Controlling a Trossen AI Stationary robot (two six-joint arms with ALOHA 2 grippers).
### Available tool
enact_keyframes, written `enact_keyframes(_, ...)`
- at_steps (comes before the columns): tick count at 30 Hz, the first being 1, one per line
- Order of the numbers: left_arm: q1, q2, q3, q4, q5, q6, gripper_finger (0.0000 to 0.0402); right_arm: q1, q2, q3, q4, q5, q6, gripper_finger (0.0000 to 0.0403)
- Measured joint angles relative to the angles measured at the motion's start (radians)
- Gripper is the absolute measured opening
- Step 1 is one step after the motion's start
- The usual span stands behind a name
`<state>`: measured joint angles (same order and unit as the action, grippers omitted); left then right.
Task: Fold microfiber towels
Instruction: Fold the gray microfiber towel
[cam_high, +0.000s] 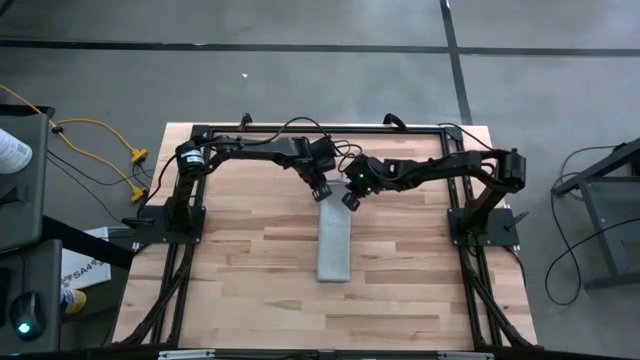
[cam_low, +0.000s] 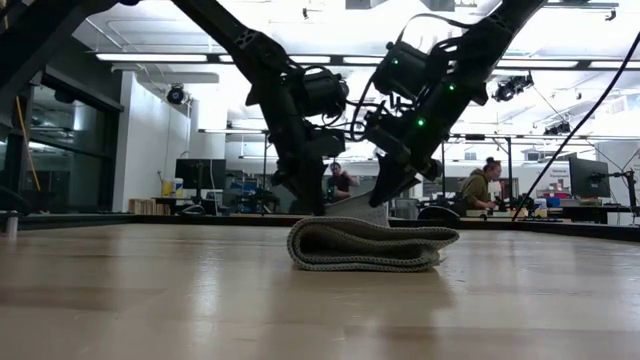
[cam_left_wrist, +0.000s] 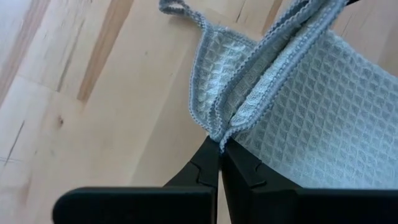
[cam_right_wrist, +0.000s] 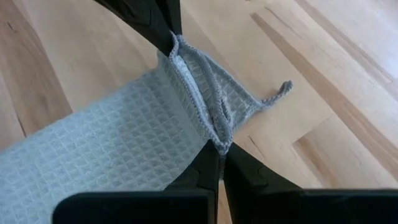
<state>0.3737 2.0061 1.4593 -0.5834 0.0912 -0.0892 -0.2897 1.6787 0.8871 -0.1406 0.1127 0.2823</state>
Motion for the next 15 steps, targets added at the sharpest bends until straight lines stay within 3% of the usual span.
enact_keyframes(15, -0.014, 0.001, -0.001, 0.05, 0.061, -0.08, 0.0, 0.002, 0.0, 0.0, -0.006, 0.027, -0.044, 0.0004)
